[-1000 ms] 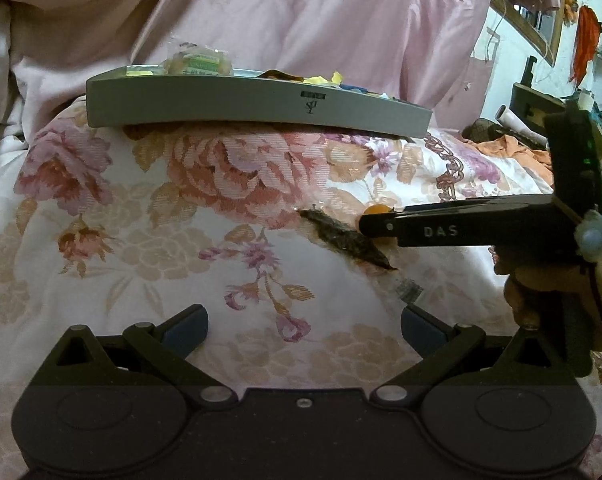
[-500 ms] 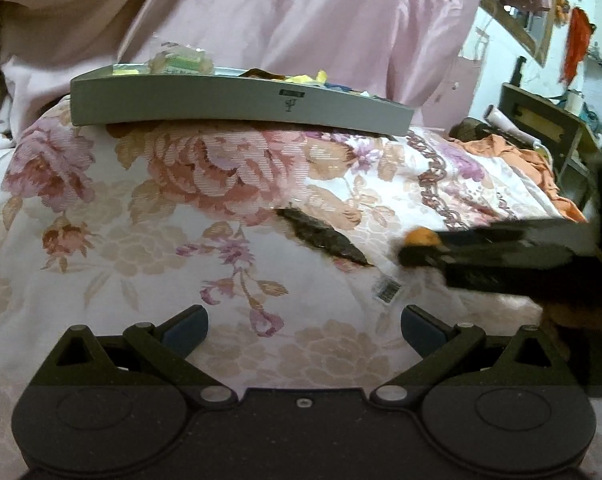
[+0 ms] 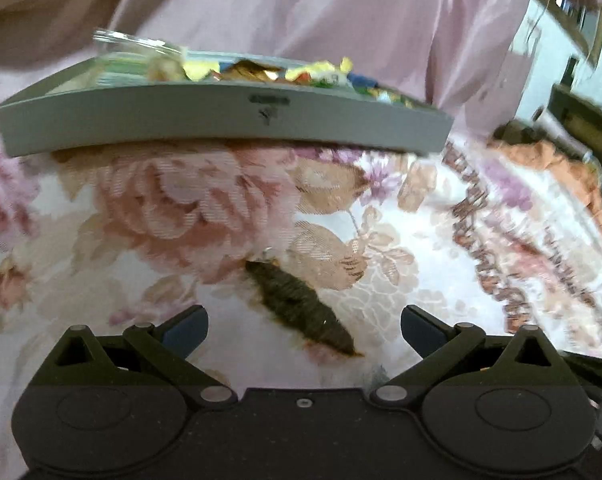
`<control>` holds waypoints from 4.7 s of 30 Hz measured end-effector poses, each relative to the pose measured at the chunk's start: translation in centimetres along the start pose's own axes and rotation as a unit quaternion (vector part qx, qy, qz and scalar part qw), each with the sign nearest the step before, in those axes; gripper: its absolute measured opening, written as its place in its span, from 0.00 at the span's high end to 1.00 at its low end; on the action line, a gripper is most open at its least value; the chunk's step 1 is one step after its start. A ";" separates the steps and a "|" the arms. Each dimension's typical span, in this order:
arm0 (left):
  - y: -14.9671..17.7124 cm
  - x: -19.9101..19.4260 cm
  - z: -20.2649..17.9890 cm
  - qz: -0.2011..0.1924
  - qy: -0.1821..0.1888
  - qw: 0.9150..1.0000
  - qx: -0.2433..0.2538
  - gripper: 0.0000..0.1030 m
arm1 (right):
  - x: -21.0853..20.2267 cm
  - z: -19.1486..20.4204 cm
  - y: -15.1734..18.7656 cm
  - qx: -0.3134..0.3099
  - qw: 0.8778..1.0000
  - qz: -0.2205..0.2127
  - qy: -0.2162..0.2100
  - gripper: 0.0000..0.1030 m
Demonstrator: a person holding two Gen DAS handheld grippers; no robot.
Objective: Organize snacks
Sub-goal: 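Hold the orange with the right tool while the left tool grasps the brown dried snack, then lift the brown snack with the left tool while the right tool carries the orange toward the tray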
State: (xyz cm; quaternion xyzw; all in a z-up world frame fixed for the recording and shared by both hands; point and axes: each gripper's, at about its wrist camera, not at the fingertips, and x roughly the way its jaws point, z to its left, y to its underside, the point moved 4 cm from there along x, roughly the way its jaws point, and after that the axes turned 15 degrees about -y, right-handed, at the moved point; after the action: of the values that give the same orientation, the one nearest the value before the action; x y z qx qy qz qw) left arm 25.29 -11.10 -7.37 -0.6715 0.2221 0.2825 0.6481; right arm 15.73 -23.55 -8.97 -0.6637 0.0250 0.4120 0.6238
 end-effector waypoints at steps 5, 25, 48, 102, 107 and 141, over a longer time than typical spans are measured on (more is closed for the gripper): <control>0.0 2.4 -2.1 0.003 -0.064 0.996 0.063 0.06 | -0.5 0.2 0.7 -0.006 1.000 -0.006 -0.007 0.61; 3.2 -1.6 3.8 -0.001 0.006 0.997 0.077 0.50 | -1.0 0.4 1.4 0.000 1.000 -0.006 -0.007 0.61; 9.2 -8.9 9.0 0.031 0.089 0.985 0.147 0.49 | 0.3 9.1 1.1 -0.011 0.997 0.019 -0.071 0.62; 9.2 -9.9 7.0 -0.065 0.115 0.977 0.169 0.80 | 0.0 11.0 1.6 -0.064 0.997 0.000 -0.046 0.61; 9.5 -9.1 6.8 -0.047 0.110 0.980 0.157 0.80 | -0.6 10.2 1.7 -0.054 0.998 -0.004 -0.034 0.61; 7.0 -9.0 9.1 -0.052 0.115 0.992 0.030 0.89 | -1.1 10.4 0.9 -0.073 0.997 -0.021 -0.028 0.61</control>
State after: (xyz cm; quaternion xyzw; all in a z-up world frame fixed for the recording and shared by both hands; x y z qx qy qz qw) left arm 13.16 -3.07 -6.55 -0.6901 0.2680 0.1628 0.6522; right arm 9.15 -15.40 -7.81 -0.6960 -0.0369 0.4180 0.5827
